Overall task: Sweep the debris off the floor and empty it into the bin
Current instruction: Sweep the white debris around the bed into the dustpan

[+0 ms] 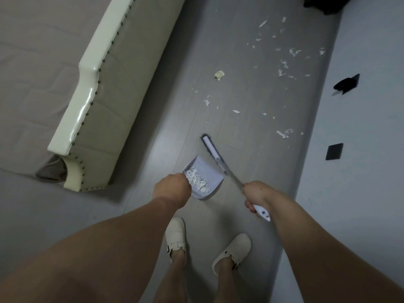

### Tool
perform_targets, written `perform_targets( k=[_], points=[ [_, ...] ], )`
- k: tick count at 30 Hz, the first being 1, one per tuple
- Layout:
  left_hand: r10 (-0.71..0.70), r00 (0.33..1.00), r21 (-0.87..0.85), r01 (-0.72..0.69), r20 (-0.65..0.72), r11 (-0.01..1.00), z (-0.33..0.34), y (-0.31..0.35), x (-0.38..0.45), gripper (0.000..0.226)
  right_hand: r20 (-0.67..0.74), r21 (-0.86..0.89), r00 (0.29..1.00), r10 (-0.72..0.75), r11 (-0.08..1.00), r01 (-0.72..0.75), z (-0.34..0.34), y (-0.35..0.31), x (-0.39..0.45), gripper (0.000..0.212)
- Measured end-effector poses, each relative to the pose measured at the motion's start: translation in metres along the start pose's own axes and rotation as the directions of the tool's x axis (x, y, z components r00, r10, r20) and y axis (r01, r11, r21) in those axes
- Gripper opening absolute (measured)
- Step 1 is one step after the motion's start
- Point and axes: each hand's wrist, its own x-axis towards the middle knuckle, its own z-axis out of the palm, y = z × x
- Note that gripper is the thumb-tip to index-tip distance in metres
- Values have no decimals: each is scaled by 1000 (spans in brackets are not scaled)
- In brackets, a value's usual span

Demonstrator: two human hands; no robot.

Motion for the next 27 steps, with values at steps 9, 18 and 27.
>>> perform_targets(
  k=[9, 18, 27],
  points=[
    [55, 997, -20, -54, 62, 998, 7, 11, -18, 21, 163, 600, 986, 28, 791, -122, -21, 21, -42, 28],
    [79, 997, 66, -78, -19, 995, -36, 56, 4, 23, 156, 791, 985, 69, 589, -167, -88, 76, -42, 28],
    [144, 989, 128, -140, -22, 982, -67, 181, 66, 18, -69, 808, 977, 204, 586, -66, -219, 81, 5, 30]
  ],
)
